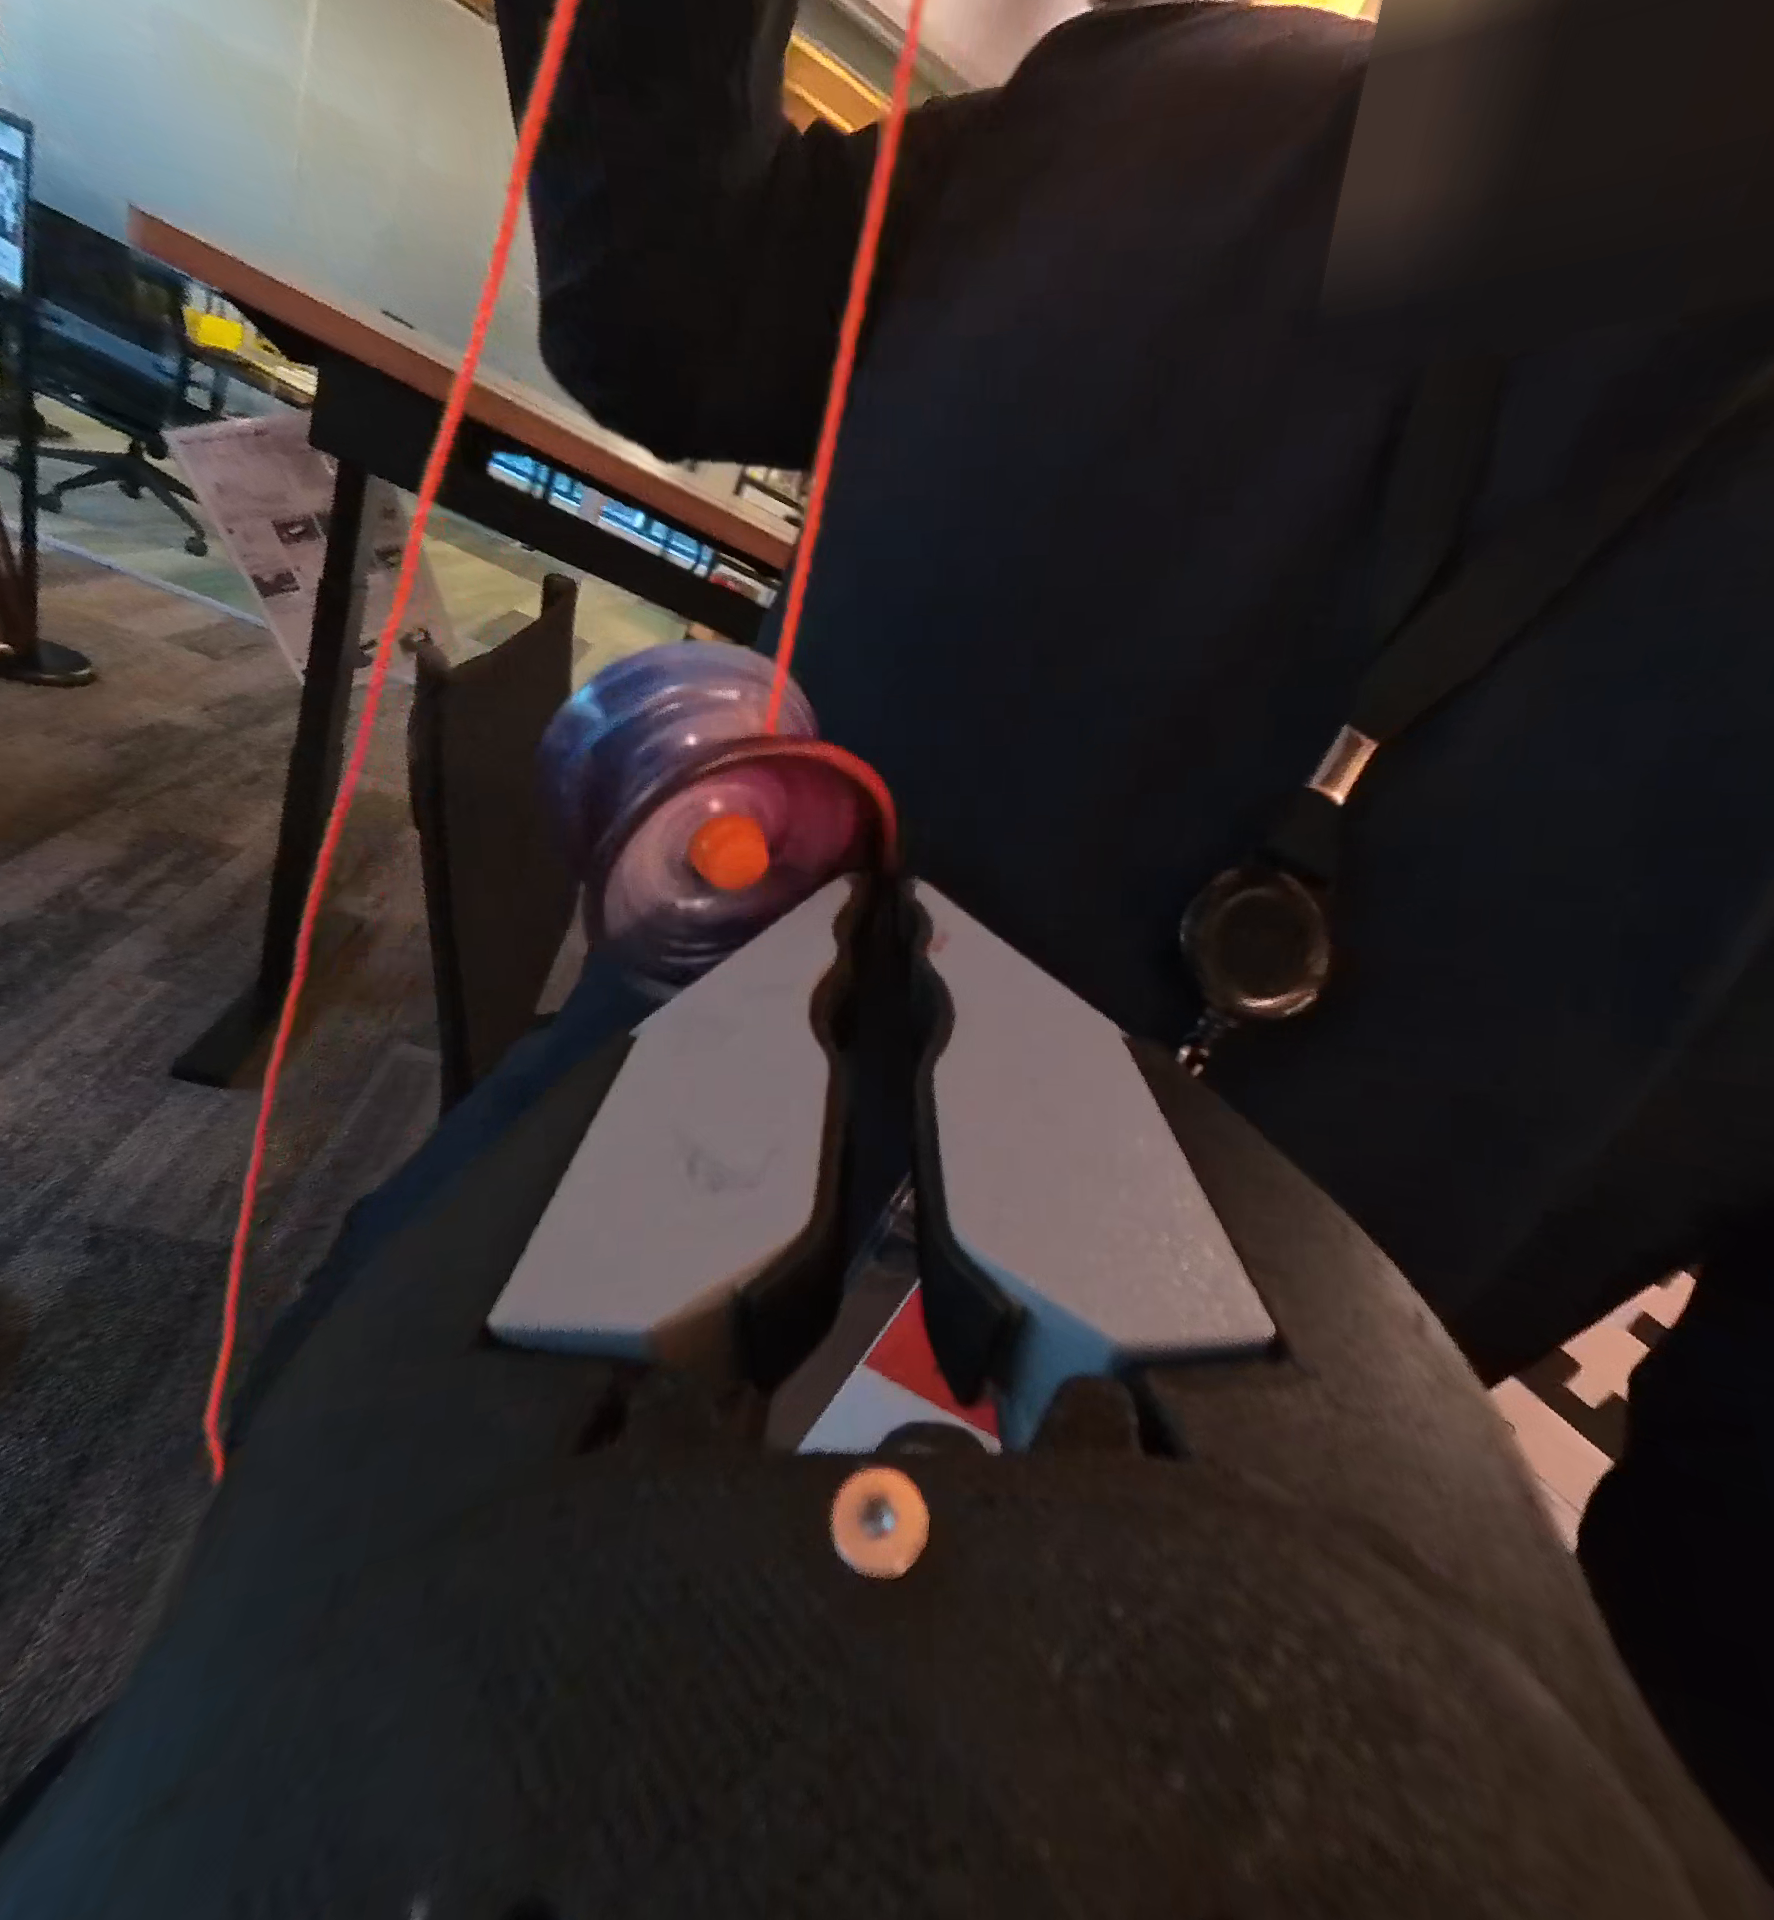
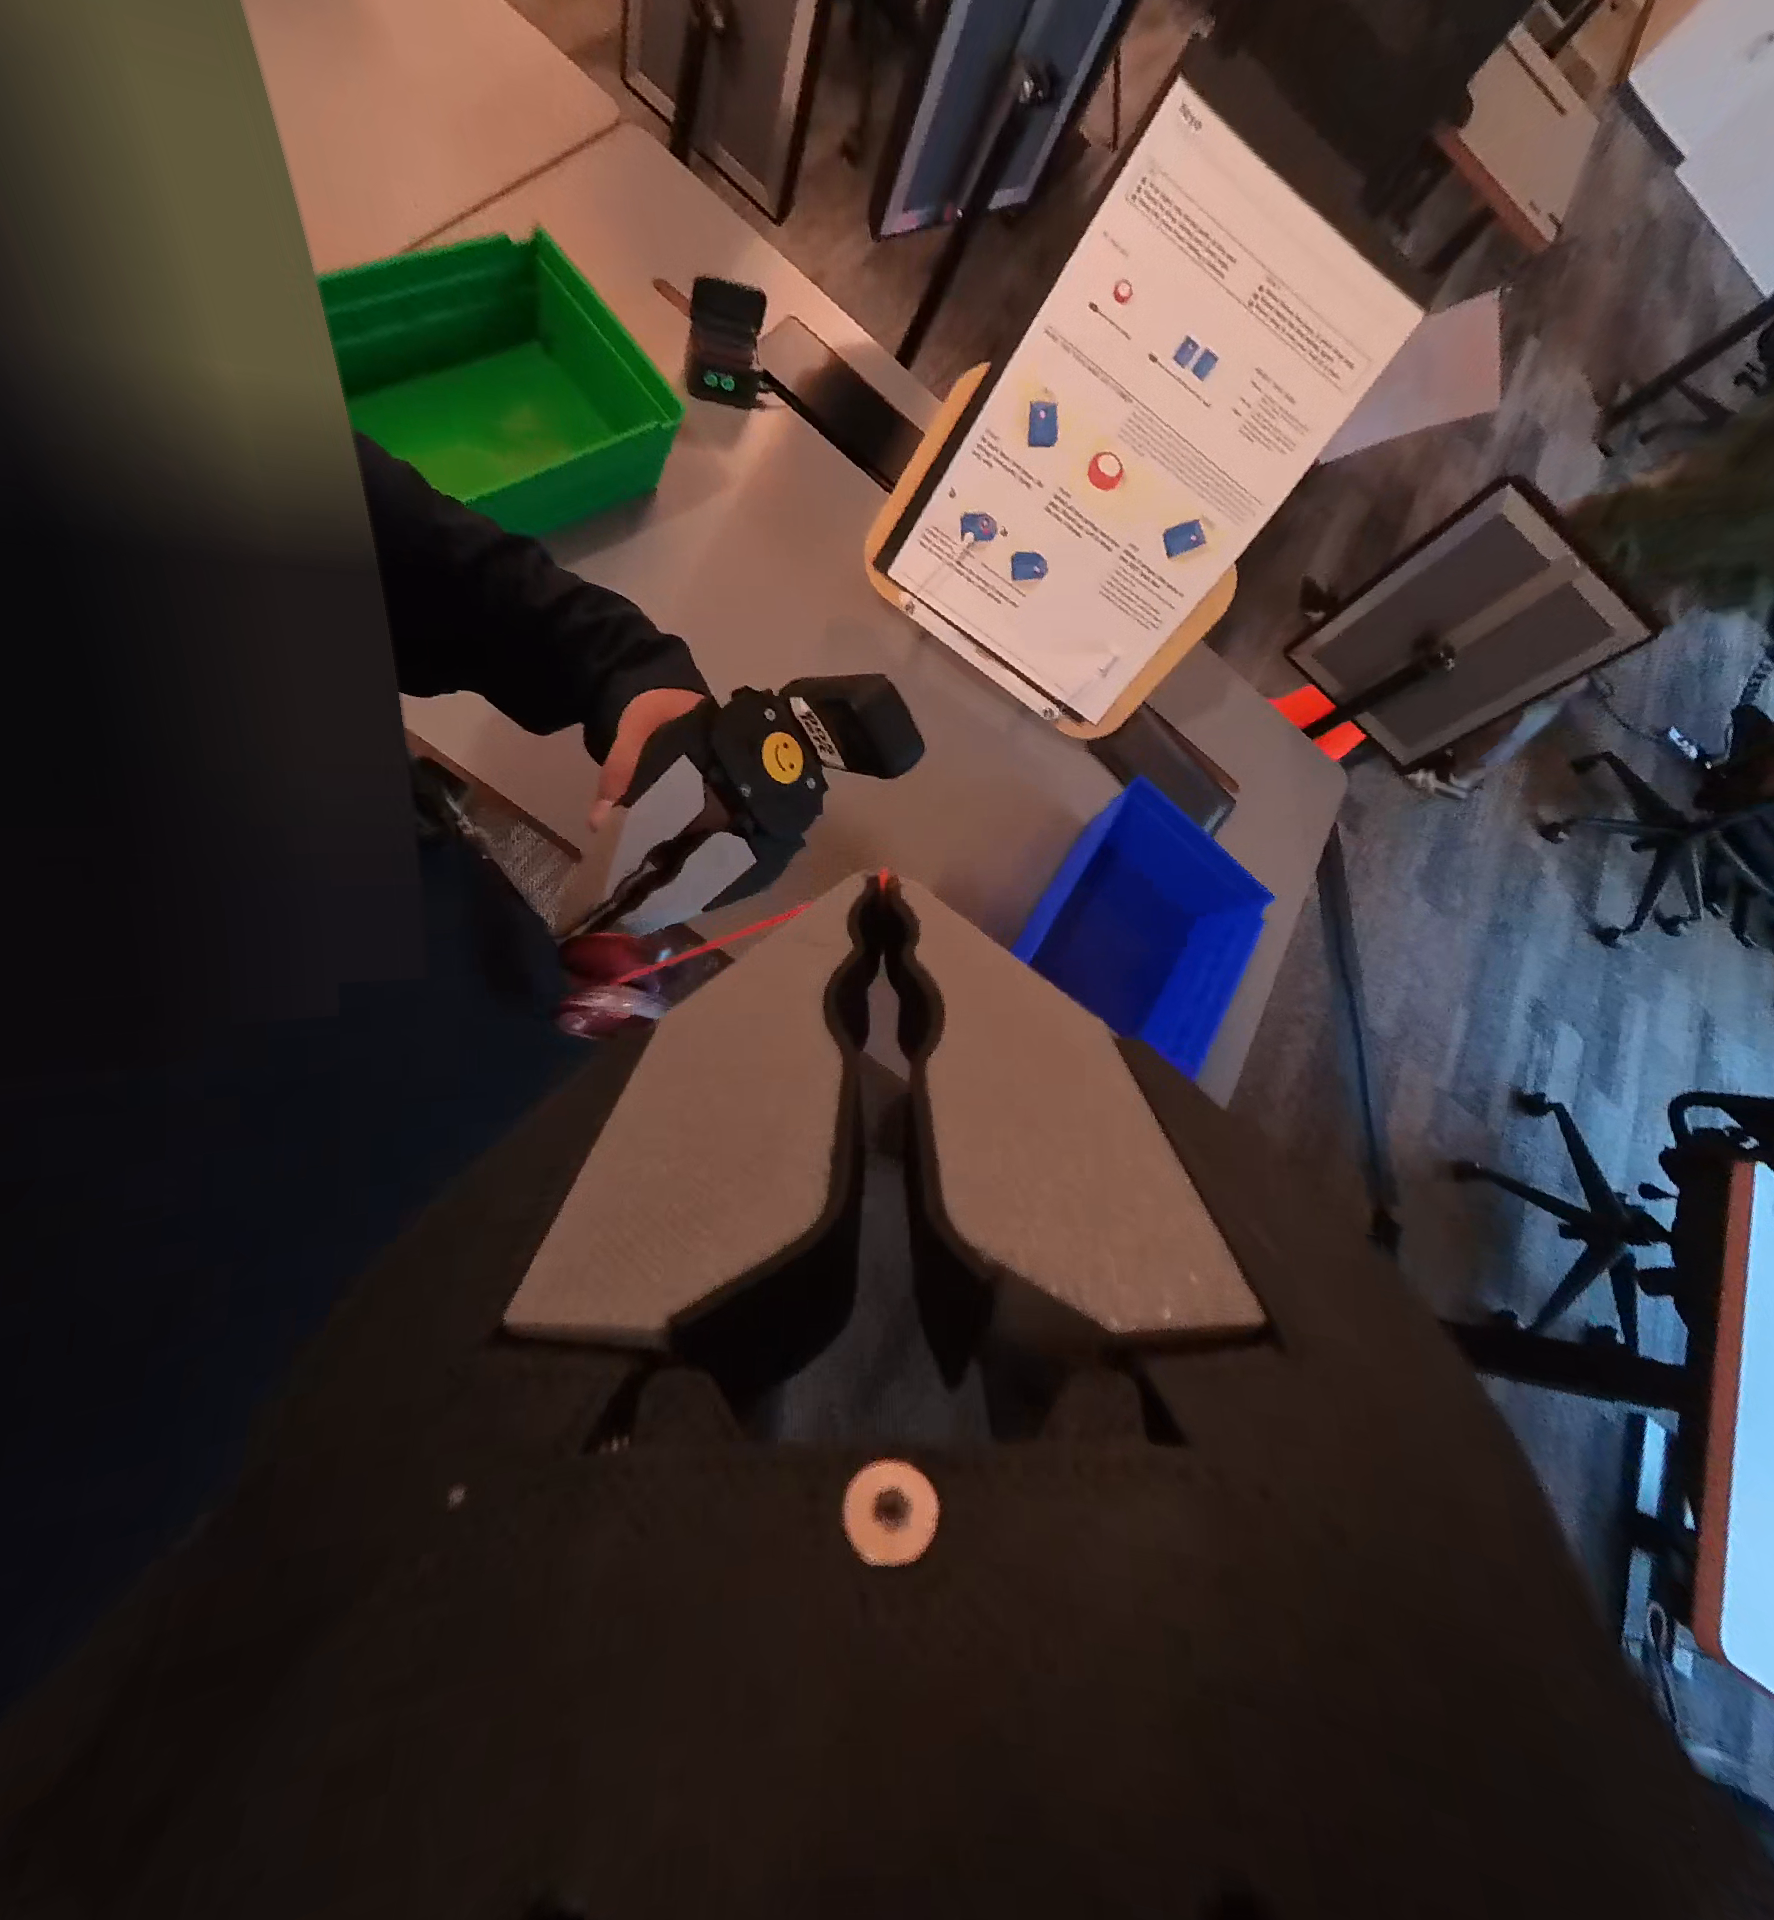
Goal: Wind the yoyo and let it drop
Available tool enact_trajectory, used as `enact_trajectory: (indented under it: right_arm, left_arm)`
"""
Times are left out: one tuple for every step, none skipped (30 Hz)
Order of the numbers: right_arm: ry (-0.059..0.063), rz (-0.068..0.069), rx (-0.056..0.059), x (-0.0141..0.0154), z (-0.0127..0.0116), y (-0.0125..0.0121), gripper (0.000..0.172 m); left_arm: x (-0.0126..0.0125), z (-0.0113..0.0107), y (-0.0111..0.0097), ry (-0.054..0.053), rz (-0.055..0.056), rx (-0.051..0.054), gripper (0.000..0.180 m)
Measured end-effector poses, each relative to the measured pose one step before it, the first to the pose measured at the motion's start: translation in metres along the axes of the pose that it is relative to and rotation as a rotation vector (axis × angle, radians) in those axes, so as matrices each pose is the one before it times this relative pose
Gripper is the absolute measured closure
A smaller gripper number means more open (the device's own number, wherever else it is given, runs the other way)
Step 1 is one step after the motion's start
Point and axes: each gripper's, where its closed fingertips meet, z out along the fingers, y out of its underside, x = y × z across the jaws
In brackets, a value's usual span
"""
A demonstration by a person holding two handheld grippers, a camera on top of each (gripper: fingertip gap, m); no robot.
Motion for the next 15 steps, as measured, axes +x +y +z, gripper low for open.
enact_trajectory:
  right_arm:
    - [0.0042, 0.0060, -0.0142, 0.00404, 0.00096, -0.00010, 0.172]
    - [0.0016, 0.0066, -0.0137, 0.00384, 0.00098, 0.00035, 0.172]
    - [-0.0018, 0.0057, -0.0135, 0.00309, 0.00114, 0.00053, 0.172]
    - [-0.0020, 0.0038, -0.0102, 0.00263, 0.00096, 0.00025, 0.172]
    - [-0.0013, 0.0040, -0.0075, 0.00217, 0.00086, 0.00000, 0.172]
    - [-0.0039, 0.0042, -0.0094, 0.00145, 0.00092, 0.00029, 0.172]
    - [-0.0035, -0.0005, -0.0097, 0.00085, 0.00082, 0.00031, 0.172]
    - [0.0037, -0.0035, -0.0089, 0.00155, 0.00100, 0.00037, 0.172]
    - [0.0072, -0.0035, -0.0111, 0.00179, 0.00105, 0.00078, 0.172]
    - [0.0056, -0.0059, -0.0117, 0.00136, 0.00128, 0.00080, 0.172]
    - [0.0058, -0.0064, -0.0096, 0.00135, 0.00133, 0.00072, 0.172]
    - [0.0063, -0.0028, -0.0076, 0.00155, 0.00121, 0.00046, 0.172]
    - [0.0022, -0.0007, -0.0065, 0.00130, 0.00127, 0.00046, 0.172]
    - [-0.0014, -0.0005, -0.0054, 0.00083, 0.00108, 0.00048, 0.172]
    - [0.0027, 0.0018, -0.0039, 0.00174, 0.00094, 0.00055, 0.172]
  left_arm:
    - [-0.00124, -0.00119, 0.00061, -0.0205, 0.0025, -0.0051, 0.177]
    - [-0.00211, -0.00138, 0.00126, -0.0260, 0.0003, -0.0075, 0.173]
    - [-0.00241, -0.00155, 0.00163, -0.0271, -0.0022, -0.0094, 0.168]
    - [-0.00284, -0.00180, 0.00155, -0.0283, -0.0037, -0.0086, 0.166]
    - [-0.00316, -0.00177, 0.00118, -0.0301, -0.0054, -0.0056, 0.162]
    - [-0.00330, -0.00162, 0.00067, -0.0291, -0.0057, -0.0027, 0.160]
    - [-0.00404, -0.00142, 0.00014, -0.0331, -0.0059, -0.0003, 0.158]
    - [-0.00611, -0.00100, 0.00006, -0.0454, -0.0103, -0.0028, 0.157]
    - [-0.00691, -0.00019, 0.00093, -0.0504, -0.0120, -0.0119, 0.154]
    - [-0.00498, 0.00046, 0.00148, -0.0406, -0.0046, -0.0169, 0.152]
    - [-0.00479, 0.00097, 0.00130, -0.0421, 0.0046, -0.0158, 0.151]
    - [-0.00748, 0.00093, 0.00135, -0.0596, 0.0066, -0.0168, 0.150]
    - [-0.00927, 0.00069, 0.00159, -0.0684, 0.0043, -0.0190, 0.148]
    - [-0.00930, 0.00000, 0.00134, -0.0652, 0.0048, -0.0163, 0.145]
    - [-0.00689, -0.00085, 0.00011, -0.0469, 0.0050, -0.0060, 0.142]
